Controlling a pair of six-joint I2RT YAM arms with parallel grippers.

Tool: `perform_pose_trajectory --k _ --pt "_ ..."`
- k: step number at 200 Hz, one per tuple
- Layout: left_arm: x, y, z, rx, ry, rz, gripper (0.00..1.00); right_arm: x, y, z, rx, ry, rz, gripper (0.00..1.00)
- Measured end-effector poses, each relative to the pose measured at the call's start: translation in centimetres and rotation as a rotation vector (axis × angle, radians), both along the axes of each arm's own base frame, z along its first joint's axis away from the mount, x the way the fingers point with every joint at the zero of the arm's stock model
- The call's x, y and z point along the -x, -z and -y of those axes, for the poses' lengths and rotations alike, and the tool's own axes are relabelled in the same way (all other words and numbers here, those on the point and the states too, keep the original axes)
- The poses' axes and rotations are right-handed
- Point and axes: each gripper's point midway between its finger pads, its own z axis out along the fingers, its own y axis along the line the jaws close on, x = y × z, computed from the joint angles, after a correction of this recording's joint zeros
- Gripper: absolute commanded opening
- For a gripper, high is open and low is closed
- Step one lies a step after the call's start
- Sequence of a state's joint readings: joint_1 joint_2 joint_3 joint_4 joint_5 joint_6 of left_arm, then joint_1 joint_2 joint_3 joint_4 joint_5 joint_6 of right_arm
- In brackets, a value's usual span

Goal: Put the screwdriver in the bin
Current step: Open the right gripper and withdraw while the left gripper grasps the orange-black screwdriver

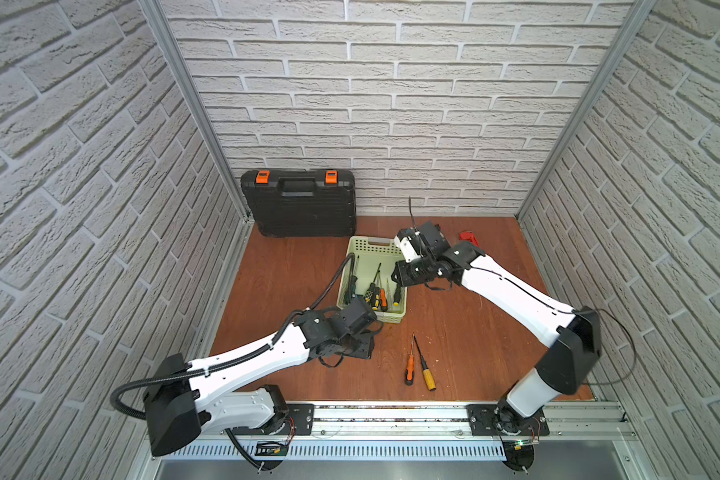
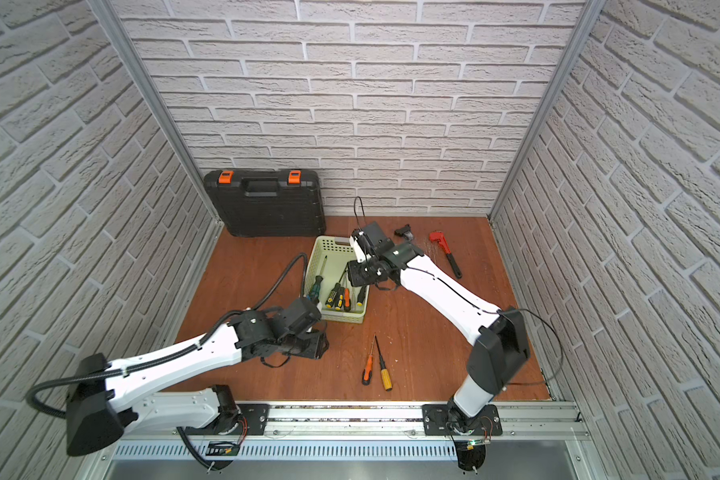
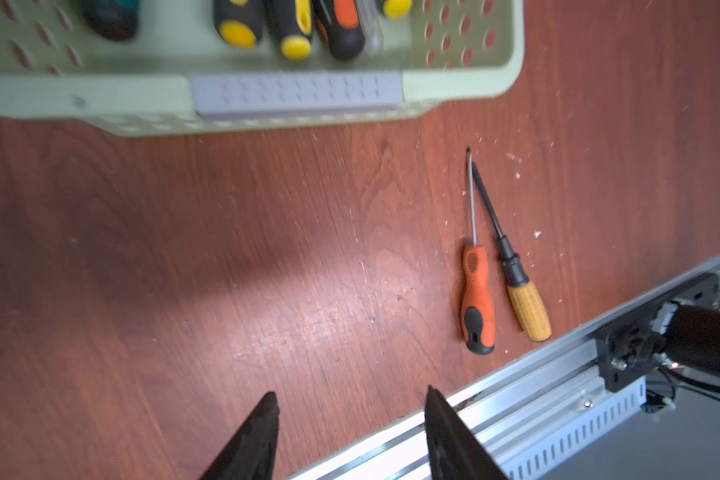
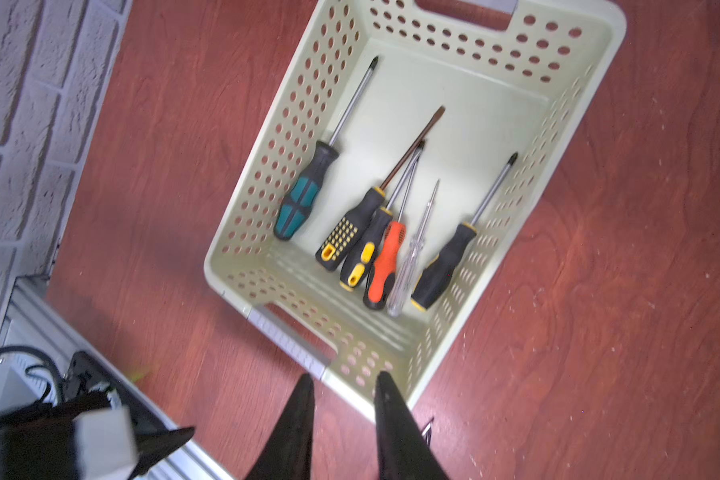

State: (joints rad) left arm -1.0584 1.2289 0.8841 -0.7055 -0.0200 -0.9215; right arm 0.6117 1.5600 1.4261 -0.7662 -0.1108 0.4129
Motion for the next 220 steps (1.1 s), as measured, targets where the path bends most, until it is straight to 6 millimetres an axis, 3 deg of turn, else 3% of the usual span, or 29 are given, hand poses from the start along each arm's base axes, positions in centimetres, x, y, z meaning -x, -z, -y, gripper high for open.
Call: perform_pose_trajectory --k 45,93,122,187,220 --pt "2.5 1.8 5.2 -0.032 0.104 -0.055 0.6 6.5 4.6 5.5 0.104 0.025 -0.061 0.32" --pt "2.4 4.0 9.6 -0.029 0.152 -0.112 0.6 10.2 6.9 10.0 0.177 0.09 -0.055 0.35" --pt "2.1 5.0 11.5 -0.036 0.174 -0.131 0.59 11.4 8.3 11.4 0.205 0.117 -0.074 0.36" --pt "2.6 8.2 12.1 -0.1 0.196 -0.2 0.52 12.0 8.1 13.2 0.222 0.158 -0.024 0.39" --pt "2.6 8.8 12.2 -0.117 0.205 -0.212 0.45 12.3 8.3 13.6 0.228 0.171 -0.032 0.39"
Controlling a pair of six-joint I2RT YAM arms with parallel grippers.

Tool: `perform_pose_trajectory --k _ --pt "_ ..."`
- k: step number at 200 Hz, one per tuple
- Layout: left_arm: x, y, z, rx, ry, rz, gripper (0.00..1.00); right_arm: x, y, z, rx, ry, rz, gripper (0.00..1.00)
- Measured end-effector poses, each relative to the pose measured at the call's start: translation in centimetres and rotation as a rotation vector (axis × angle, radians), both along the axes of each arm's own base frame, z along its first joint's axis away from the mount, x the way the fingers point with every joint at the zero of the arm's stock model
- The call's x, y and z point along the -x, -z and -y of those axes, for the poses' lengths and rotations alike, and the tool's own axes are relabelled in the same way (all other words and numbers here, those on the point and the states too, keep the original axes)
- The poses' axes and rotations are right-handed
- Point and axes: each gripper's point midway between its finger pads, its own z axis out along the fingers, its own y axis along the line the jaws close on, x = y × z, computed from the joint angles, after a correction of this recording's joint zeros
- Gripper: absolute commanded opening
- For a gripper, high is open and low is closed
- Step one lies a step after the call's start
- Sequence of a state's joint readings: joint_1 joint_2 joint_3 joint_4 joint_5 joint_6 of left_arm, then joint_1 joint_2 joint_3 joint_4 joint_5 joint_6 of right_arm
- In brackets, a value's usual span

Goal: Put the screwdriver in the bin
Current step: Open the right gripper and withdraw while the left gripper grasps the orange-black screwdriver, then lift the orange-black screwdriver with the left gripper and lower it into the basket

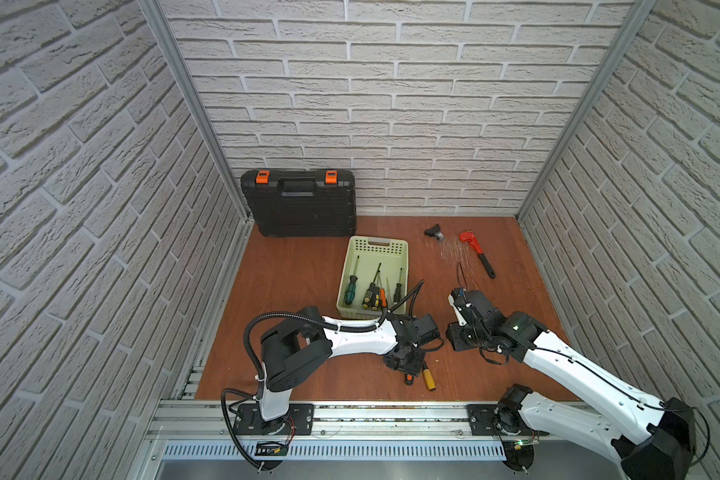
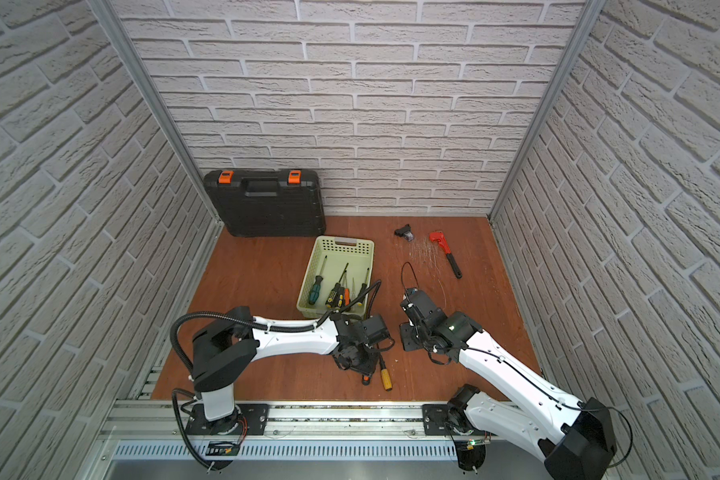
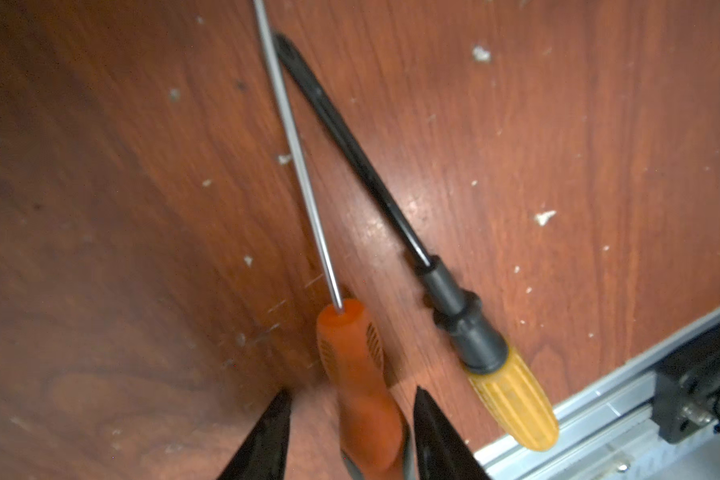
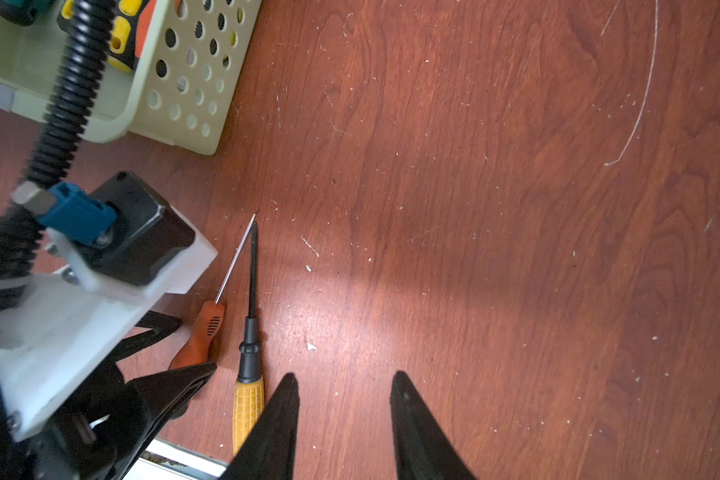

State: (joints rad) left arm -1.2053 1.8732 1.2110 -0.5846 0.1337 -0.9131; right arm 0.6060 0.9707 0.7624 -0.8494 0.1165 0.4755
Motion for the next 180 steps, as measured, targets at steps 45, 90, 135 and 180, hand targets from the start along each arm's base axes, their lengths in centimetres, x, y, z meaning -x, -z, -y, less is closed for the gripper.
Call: perform_pose_trajectory --k 45,90,135,180 --pt "0.1 0.2 0.1 -0.006 0.002 -0.009 0.24 0.5 0.5 0.2 -0.017 0.022 -0.002 0.38" --pt "0.1 0.1 0.2 -0.005 -0.002 -0.009 0.1 0.8 1.4 0.4 -0.017 0.037 -0.022 0.38" --pt "0.0 -1.5 -2.0 -0.06 -0.014 0.037 0.09 0.4 1.4 -0.1 -0.038 0.038 -0.018 0.36" --pt "0.6 -7.1 -3.3 0.006 -0.033 0.09 0.09 0.2 1.7 -0.6 -0.051 0.045 -0.031 0.36"
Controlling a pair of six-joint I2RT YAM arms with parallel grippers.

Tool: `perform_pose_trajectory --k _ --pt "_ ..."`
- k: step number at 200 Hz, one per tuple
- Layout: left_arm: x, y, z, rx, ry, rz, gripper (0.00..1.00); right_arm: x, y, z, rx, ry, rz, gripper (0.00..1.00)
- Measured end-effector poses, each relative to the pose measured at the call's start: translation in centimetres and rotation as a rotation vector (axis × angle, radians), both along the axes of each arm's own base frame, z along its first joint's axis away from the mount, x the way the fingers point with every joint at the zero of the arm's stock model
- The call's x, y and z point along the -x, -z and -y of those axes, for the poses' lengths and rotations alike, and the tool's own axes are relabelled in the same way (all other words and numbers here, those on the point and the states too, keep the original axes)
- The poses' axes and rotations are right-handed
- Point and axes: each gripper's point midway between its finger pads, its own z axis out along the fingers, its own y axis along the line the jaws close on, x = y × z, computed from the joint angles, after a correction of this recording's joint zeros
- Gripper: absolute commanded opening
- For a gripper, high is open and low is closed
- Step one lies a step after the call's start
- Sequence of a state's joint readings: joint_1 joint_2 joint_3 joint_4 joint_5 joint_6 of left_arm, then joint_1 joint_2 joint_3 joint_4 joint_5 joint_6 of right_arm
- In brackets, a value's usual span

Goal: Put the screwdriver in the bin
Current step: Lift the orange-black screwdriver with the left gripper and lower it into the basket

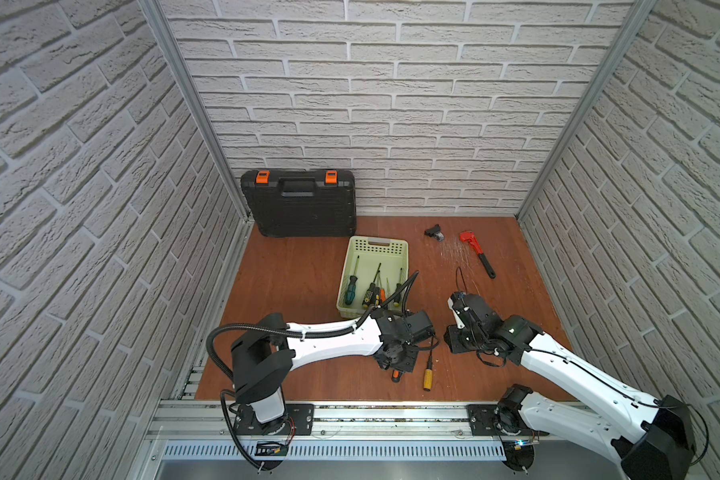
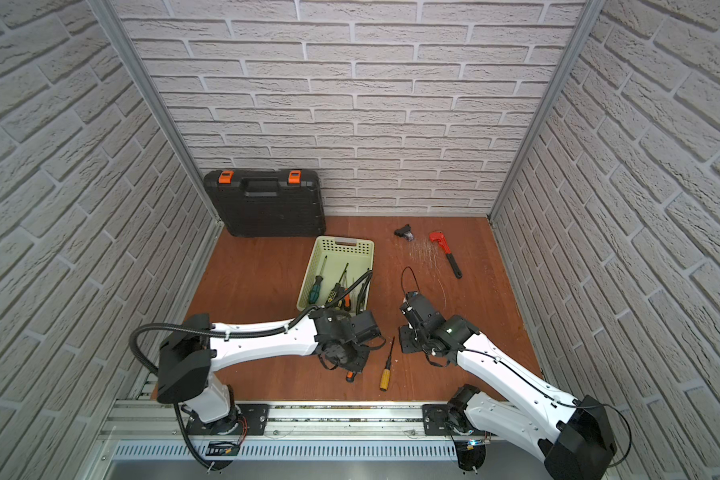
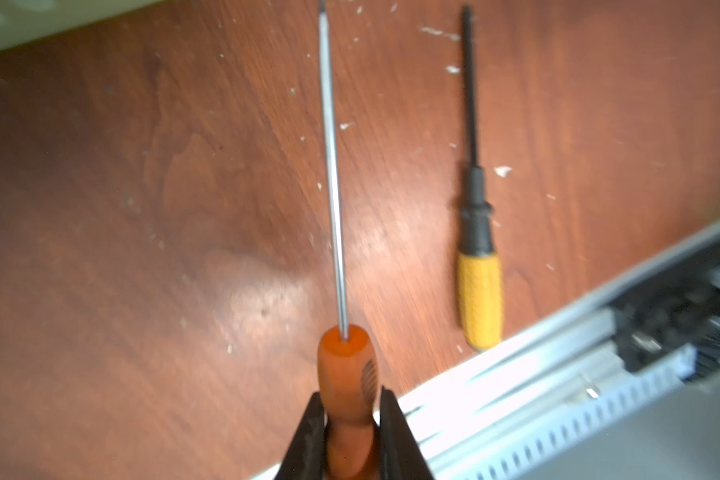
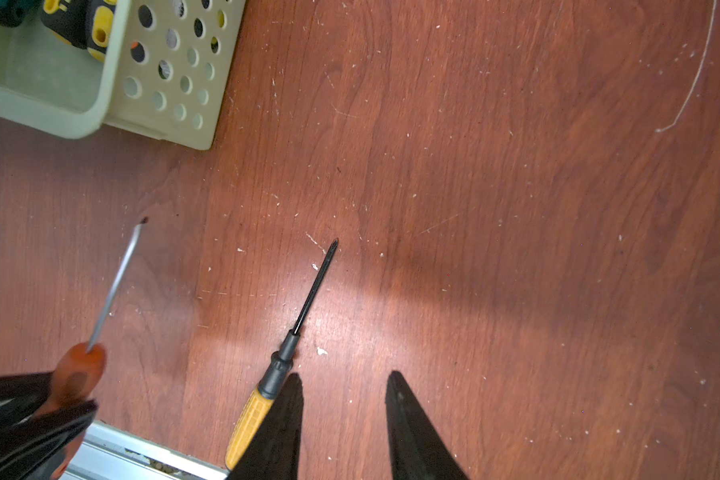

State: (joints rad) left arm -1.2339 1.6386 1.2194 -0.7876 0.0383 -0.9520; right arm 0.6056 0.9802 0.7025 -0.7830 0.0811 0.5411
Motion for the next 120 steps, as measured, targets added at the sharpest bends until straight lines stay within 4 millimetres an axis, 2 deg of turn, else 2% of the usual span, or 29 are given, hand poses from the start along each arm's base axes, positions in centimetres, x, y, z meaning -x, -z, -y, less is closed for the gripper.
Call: perform_pose_trajectory --k 20,38,52,77,99,120 --pt "0.1 -3.3 -0.4 0.043 0.0 0.011 0.11 -0.2 0.1 -0.2 -0.006 0.004 -0.002 0.36" --pt "-1.4 -6.9 -0.1 0.091 -0.001 0.037 0.1 -0.4 0.6 -0.5 -0.006 0.005 -0.02 0.36" --pt "-4.3 -9.5 -0.1 0.136 -0.027 0.08 0.1 -0.5 0.9 -0.8 -0.009 0.01 -0.036 0.36" --pt "-11.8 -13.1 -2.1 0.175 -0.12 0.175 0.11 -0.6 1.1 -1.4 -0.036 0.019 -0.05 0.38" --pt "-17.3 -13.9 -4.4 0.151 -0.171 0.24 0.11 -0.6 0.9 -1.6 -0.056 0.03 -0.049 0.4" --pt "-20.2 -11.7 -6.8 0.073 -0.183 0.23 0.11 -0.6 0.6 -1.6 -0.067 0.04 -0.04 0.41"
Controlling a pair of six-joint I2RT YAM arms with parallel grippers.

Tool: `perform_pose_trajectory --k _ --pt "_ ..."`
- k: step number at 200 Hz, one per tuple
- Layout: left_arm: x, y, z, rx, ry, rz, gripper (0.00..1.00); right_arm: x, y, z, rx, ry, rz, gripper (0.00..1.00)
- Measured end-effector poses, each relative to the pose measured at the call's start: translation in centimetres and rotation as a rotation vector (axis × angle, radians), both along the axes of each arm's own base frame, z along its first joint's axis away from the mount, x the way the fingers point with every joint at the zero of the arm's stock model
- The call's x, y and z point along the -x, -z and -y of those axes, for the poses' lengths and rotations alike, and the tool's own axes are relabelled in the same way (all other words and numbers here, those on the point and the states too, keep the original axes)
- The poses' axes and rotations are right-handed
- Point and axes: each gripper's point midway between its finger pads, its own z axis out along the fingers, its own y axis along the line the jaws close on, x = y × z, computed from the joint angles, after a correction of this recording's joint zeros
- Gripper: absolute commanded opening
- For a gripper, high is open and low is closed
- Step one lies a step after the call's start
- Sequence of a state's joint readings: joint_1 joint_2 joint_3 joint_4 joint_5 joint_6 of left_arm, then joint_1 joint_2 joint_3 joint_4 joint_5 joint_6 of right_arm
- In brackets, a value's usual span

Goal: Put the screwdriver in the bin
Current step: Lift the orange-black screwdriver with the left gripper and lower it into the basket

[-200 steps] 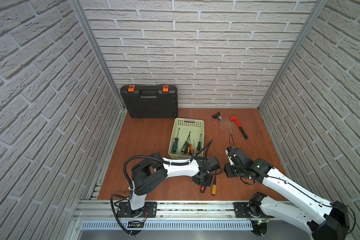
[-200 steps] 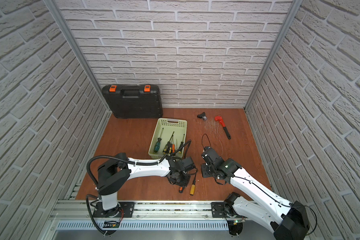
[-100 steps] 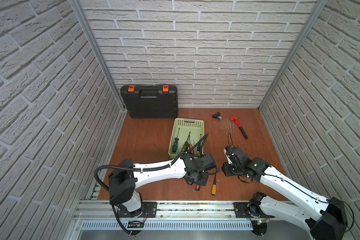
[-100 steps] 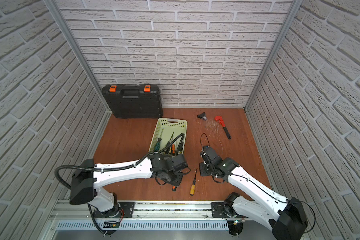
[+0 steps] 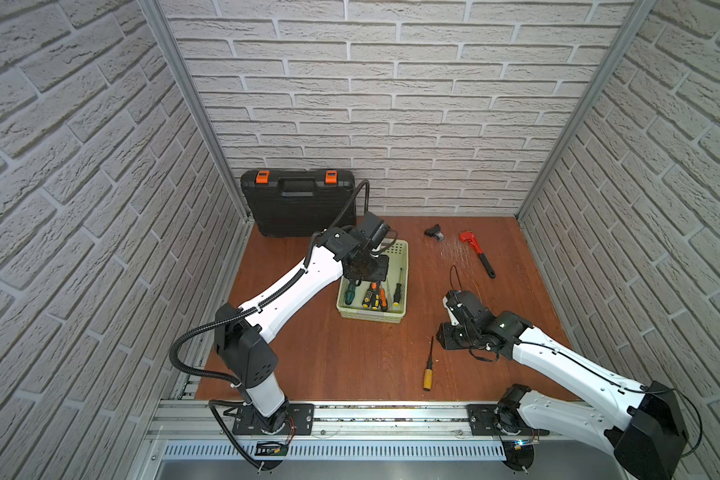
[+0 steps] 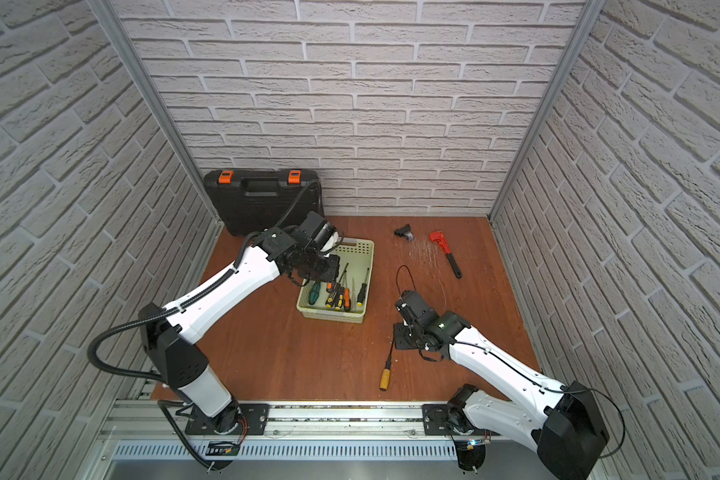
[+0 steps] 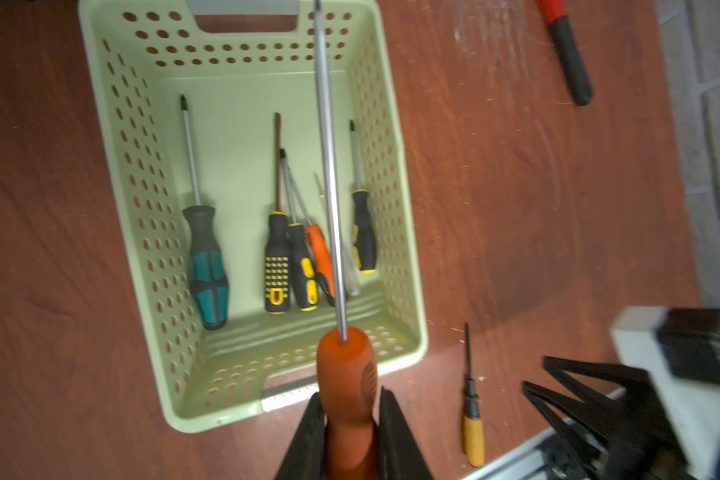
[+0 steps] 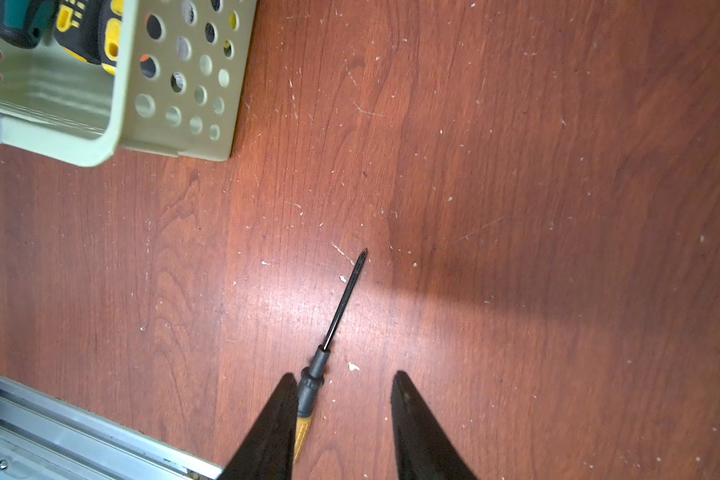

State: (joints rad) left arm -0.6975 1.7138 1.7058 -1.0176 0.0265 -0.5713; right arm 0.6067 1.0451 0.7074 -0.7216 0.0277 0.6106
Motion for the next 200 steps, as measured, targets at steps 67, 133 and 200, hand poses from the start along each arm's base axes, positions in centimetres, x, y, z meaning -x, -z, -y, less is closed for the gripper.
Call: perform_pose_trajectory --k 67,133,200 --pt "-3.5 9.9 -3.8 -0.174 0.02 -0.173 0.1 0.3 -0.1 0.2 -0.003 0.011 -0.005 0.41" --pt "-4.0 15.0 -3.8 -0.222 0.059 -0.231 0.11 0.4 1.0 -0.7 0.009 -0.005 -0.062 0.41" --pt "-4.6 17.4 -3.7 -0.227 0.065 -0.236 0.19 -0.1 1.1 -1.6 0.003 -0.014 -0.071 0.41"
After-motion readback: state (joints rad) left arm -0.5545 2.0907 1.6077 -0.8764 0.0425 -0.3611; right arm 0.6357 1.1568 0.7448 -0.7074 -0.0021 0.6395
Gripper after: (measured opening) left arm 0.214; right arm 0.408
